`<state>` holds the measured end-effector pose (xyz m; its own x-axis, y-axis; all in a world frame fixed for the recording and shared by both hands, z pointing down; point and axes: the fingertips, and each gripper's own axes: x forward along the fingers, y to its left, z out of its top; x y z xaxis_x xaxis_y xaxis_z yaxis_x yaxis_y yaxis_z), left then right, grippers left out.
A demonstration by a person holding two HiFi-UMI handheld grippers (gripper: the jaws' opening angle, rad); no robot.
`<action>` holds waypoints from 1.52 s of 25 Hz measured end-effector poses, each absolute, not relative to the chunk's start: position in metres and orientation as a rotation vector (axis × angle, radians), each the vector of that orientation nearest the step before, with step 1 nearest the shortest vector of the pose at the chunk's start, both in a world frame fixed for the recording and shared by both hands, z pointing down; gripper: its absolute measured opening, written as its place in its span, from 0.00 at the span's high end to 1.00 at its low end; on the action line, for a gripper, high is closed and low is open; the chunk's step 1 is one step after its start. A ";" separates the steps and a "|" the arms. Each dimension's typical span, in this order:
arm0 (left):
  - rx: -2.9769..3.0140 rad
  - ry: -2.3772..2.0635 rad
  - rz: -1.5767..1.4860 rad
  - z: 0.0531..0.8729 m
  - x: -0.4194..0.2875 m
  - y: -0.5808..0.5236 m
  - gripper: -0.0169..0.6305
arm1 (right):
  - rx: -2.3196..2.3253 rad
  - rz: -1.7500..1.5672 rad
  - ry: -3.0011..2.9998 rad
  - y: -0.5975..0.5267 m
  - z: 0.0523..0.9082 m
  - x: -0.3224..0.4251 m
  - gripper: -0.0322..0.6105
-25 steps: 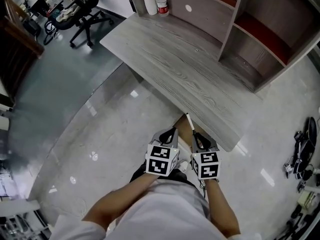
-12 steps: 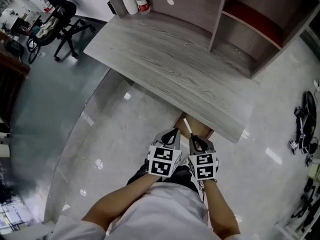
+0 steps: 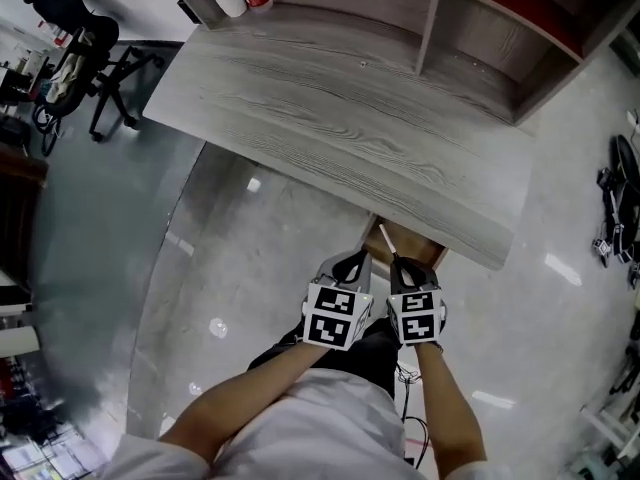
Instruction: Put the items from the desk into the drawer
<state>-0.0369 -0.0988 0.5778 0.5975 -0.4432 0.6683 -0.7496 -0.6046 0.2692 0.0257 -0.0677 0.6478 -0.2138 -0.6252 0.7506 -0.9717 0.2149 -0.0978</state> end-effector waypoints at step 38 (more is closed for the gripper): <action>2.292 -0.894 0.785 0.584 -0.069 -0.112 0.97 | 1.387 0.929 -1.734 -0.073 0.699 0.018 0.87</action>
